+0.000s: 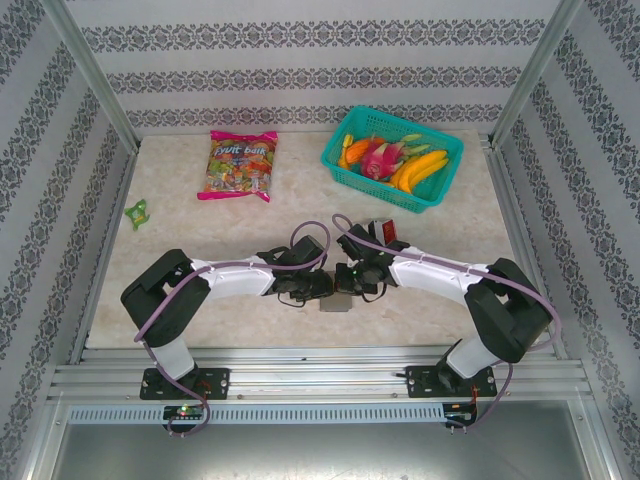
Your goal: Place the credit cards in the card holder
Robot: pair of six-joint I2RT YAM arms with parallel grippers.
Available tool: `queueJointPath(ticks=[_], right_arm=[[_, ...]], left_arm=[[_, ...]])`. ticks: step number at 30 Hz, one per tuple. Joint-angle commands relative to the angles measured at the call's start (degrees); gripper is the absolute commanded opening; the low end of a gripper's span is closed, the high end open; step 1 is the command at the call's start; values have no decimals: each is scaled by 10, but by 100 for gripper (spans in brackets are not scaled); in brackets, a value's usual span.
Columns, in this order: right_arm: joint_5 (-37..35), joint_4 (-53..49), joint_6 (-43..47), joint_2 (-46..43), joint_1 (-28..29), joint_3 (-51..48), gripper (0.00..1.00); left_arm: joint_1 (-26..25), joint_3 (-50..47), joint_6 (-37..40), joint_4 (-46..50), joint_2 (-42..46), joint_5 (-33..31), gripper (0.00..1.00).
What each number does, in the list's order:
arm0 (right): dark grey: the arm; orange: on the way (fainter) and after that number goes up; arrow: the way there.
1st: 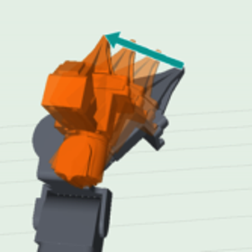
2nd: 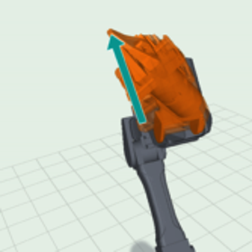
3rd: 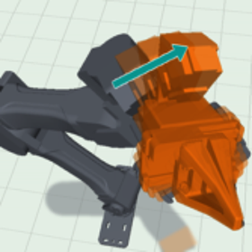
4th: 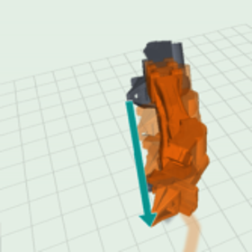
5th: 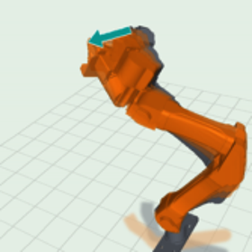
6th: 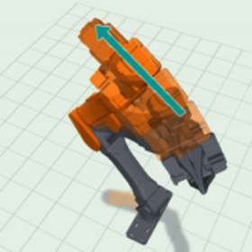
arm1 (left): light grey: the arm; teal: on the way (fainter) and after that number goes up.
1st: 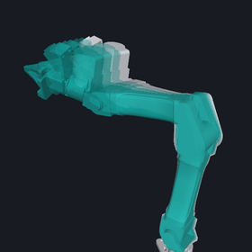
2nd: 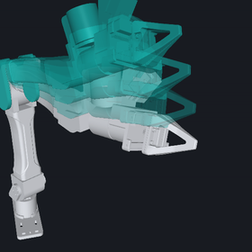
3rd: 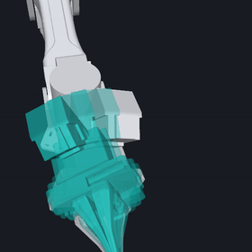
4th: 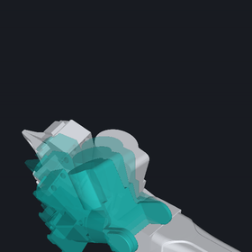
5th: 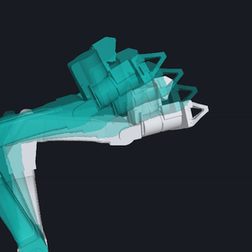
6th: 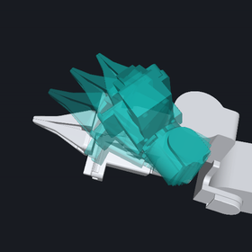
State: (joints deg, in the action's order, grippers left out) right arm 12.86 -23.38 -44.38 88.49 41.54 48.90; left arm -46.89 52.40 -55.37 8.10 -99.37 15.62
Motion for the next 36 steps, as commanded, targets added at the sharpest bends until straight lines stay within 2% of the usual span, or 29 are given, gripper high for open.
queueJointPath(ticks=[1, 8, 17, 36], right_arm=[[6, 10, -3, 12, 13, -10, 0], [-15, 45, -25, -1, -1, -22, 0], [-34, 20, -26, -45, -7, -21, 0], [-26, 57, -42, 26, 12, -32, 0]], left_arm=[[-10, -8, -5, -12, -14, -14, 31], [-11, -12, -7, -14, -12, -12, 31], [-11, -11, -6, -13, -10, -14, 30], [-11, -13, -9, -22, -10, -10, 30]])
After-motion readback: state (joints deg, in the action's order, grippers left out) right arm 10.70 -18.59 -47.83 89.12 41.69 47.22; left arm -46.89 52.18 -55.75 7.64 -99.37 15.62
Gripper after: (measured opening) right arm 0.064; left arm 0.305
